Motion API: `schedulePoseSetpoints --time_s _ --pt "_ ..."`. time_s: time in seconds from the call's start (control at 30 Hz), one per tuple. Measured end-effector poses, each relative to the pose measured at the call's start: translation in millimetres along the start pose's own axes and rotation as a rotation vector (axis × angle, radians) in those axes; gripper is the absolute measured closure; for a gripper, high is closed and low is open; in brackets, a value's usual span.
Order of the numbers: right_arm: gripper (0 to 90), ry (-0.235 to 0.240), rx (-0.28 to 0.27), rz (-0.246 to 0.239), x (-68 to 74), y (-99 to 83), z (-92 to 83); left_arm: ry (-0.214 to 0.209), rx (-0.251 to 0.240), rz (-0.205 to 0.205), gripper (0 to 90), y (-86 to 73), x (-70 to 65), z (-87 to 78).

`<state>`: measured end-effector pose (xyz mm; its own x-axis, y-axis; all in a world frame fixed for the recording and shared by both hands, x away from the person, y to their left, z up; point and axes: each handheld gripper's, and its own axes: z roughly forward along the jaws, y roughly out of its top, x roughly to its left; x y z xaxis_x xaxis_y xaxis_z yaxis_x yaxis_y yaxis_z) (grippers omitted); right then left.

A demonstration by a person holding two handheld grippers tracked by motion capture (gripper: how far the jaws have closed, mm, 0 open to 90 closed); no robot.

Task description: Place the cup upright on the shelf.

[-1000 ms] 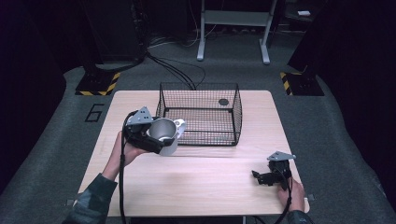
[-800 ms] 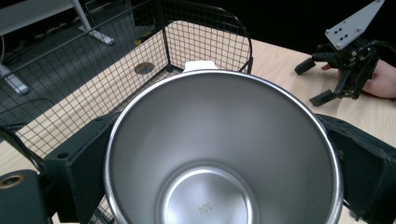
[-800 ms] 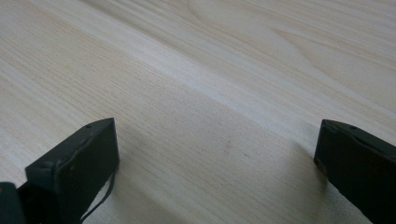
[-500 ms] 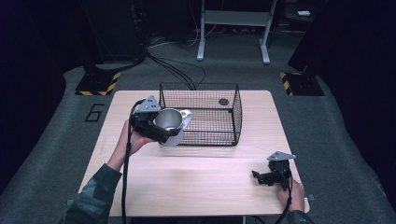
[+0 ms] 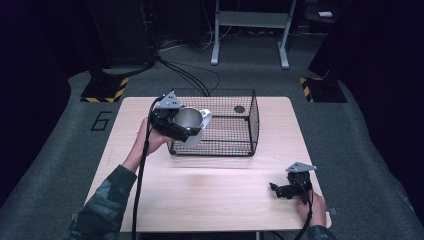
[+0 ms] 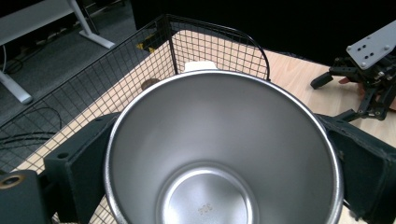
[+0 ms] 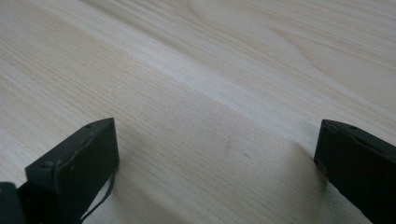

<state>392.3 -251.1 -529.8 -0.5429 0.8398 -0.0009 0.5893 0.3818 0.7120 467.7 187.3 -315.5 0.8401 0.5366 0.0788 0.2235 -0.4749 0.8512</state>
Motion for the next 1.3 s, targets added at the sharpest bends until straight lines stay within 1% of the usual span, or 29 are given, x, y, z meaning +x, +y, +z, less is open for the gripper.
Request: schedulePoseSetpoints --time_s 0.1,0.2,0.3,0.43,0.47,0.53,0.67,0.73,0.77,0.83,0.9,0.93,1.0,1.03,1.1,1.13,1.17,1.2,1.23,1.27,1.3 --pt "0.0 0.000 0.000 0.000 0.0 0.0 0.0 -0.002 -0.001 0.003 6.2 3.7 1.9 5.1" --pt "0.0 0.000 0.000 -0.001 -0.1 0.0 0.0 -0.008 0.008 0.008 6.2 7.8 4.7 9.7" --pt "0.0 0.000 -0.001 -0.001 -0.1 0.0 0.0 0.001 0.003 0.004 6.2 10.6 7.3 15.9" --pt "0.0 0.000 0.000 -0.001 0.0 0.0 0.0 0.004 0.013 0.006 6.2 12.7 11.5 24.1" --pt "0.0 0.000 0.000 -0.001 -0.1 0.0 0.0 0.003 0.019 -0.002 6.2 13.2 13.2 27.9" --pt "0.0 0.000 -0.001 -0.001 -0.1 0.0 0.1 0.008 0.026 0.000 6.2 14.1 15.7 31.9" --pt "0.0 0.000 -0.001 -0.001 -0.1 0.0 0.1 0.006 0.032 -0.015 6.2 16.0 20.3 40.3" --pt "0.0 0.000 -0.001 0.000 -0.1 0.0 0.1 0.010 0.034 -0.009 6.2 17.1 22.4 44.9" --pt "0.0 0.006 -0.005 0.013 0.7 0.3 0.0 0.015 0.026 -0.011 6.2 17.1 22.6 47.2" --pt "0.0 0.006 -0.005 0.014 0.7 0.3 0.0 0.013 0.031 -0.016 6.2 18.0 23.5 52.1" --pt "0.0 0.006 -0.005 0.013 0.7 0.3 0.0 0.007 0.037 -0.013 6.2 18.9 25.6 55.4" --pt "0.0 0.001 0.000 -0.003 -0.2 0.0 0.0 0.015 0.027 -0.018 6.2 18.7 25.4 57.8" --pt "0.0 0.001 -0.001 -0.002 -0.2 0.0 0.1 0.015 0.035 -0.019 6.2 18.6 26.1 61.1" --pt "0.0 0.001 -0.001 -0.001 -0.1 0.1 0.1 0.010 0.042 -0.013 6.2 18.5 27.0 62.6" --pt "0.0 0.001 -0.001 -0.001 -0.1 0.0 0.1 0.017 0.041 -0.020 6.2 17.0 27.4 66.6" --pt "0.0 0.001 -0.001 -0.002 -0.2 0.1 0.1 0.015 0.048 -0.012 6.2 16.6 28.9 67.8" --pt "0.0 0.000 -0.001 -0.002 -0.1 0.1 0.1 0.008 0.055 -0.022 6.2 16.2 29.6 69.0" --pt "0.0 0.001 0.000 -0.002 -0.2 0.1 0.1 0.018 0.047 -0.031 6.2 15.2 29.6 71.3" --pt "0.0 0.000 -0.001 -0.002 -0.1 0.1 0.1 0.019 0.057 -0.020 6.2 15.2 31.2 71.9" --pt "0.0 0.001 -0.001 -0.001 -0.1 0.1 0.1 0.019 0.055 -0.027 6.2 14.2 32.0 74.2" --pt "0.0 0.007 -0.005 0.013 0.7 0.3 0.0 0.020 0.054 -0.030 6.2 13.6 32.7 76.1"
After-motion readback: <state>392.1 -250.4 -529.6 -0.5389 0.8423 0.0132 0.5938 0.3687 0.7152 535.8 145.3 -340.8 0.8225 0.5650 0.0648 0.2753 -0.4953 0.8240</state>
